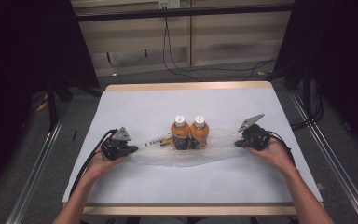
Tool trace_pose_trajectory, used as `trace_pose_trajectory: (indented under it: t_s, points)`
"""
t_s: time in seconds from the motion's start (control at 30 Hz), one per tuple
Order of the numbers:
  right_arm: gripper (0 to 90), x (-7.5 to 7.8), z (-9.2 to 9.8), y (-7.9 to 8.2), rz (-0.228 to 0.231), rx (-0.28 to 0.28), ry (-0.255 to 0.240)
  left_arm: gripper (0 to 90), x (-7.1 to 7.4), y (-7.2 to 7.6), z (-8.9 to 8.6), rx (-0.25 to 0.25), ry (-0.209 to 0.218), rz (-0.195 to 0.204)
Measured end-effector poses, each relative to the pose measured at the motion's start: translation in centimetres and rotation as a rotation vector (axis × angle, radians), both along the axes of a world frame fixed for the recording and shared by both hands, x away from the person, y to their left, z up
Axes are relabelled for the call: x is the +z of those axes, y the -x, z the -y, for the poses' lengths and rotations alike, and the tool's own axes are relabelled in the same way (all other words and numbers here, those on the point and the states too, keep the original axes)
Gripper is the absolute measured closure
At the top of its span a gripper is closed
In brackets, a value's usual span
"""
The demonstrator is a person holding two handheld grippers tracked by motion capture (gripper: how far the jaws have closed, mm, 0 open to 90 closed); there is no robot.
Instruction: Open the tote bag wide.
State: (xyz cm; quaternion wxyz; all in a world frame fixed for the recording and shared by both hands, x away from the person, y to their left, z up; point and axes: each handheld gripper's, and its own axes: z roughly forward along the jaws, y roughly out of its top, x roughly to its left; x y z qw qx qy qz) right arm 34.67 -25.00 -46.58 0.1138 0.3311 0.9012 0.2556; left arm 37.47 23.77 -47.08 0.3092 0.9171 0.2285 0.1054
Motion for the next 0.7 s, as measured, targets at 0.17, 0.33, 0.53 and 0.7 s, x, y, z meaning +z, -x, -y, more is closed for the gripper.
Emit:
trace_pose_trajectory:
  t_s: [0.17, 0.33, 0.53, 0.7]
  points:
    - [90.0, 0.1, -0.1, 0.1, 0.004, -0.005, 0.02, 90.0, -0.1, 0.0, -0.4, 0.012, 0.013, -0.003]
    - [90.0, 0.1, -0.1, 0.4, 0.01, -0.012, 0.015, 90.0, 0.0, 0.1, -0.4, 0.022, 0.014, -0.004]
    - [90.0, 0.0, 0.4, 0.3, 0.016, -0.019, -0.031, 90.0, 0.2, 0.3, -0.4, 0.026, 0.069, -0.004]
    - [83.9, 1.3, 0.4, 0.8, 0.059, -0.014, -0.119, 83.8, 1.0, 0.3, -1.0, 0.037, 0.208, -0.008]
